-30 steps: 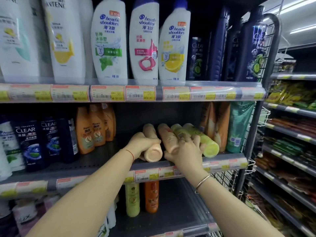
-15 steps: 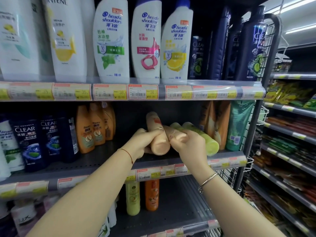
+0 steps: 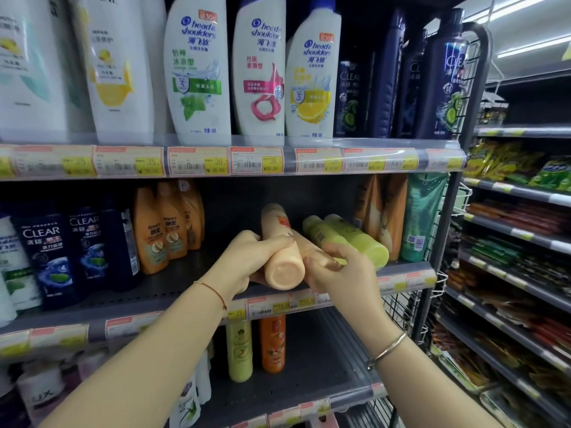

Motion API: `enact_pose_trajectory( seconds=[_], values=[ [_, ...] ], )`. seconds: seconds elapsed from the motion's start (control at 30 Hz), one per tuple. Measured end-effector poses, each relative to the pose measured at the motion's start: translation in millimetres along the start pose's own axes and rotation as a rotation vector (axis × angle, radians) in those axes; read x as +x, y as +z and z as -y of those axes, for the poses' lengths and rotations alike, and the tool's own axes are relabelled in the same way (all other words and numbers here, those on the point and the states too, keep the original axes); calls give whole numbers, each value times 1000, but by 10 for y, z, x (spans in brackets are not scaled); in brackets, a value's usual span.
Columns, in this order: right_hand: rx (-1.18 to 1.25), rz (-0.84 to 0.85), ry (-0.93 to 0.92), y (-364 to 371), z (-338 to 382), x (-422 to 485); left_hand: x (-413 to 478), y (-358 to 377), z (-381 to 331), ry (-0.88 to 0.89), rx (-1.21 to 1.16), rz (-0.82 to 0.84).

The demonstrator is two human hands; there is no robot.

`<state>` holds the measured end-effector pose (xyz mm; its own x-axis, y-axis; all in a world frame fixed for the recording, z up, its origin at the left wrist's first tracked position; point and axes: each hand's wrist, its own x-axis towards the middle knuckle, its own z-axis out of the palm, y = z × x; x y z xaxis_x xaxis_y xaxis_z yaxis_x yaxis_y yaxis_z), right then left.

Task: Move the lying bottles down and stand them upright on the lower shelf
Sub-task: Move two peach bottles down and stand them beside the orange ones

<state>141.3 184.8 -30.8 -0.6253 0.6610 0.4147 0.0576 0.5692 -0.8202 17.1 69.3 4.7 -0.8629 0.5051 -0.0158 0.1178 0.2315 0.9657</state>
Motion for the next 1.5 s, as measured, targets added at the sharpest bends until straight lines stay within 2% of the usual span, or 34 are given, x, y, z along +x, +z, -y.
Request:
enact_pose_trajectory(
  seconds=[0.33,0.47,0.57,0.67,0.73,0.8,1.0,1.1,1.3,1.5],
  values=[
    [-73,175,100,-5,26,-15,-261,-18,220,59,1,-42],
    [28,210,217,34,16,-2,-336,0,306,73,-4,-49],
    [208,242,354,23,-46,49,-350,6,388,73,-41,-42],
    [696,280,531,-14,-106,37,-394,-12,437,72,-129,-17],
    [897,349,555,-19,-167,-20,-436,-30,452,89,-157,1],
    [962,422,517,5,-240,-90,-462,-53,460,107,-191,28],
    [1029,648,415,-49,-373,-256,-512,-113,545,148,-251,146],
    [933,710,391,-87,-451,-328,-567,-104,655,159,-233,222],
    [740,678,406,-211,-706,-610,-729,24,922,199,-119,348],
    [704,668,400,-265,-1159,-983,-818,348,1300,192,-42,410]
  ],
)
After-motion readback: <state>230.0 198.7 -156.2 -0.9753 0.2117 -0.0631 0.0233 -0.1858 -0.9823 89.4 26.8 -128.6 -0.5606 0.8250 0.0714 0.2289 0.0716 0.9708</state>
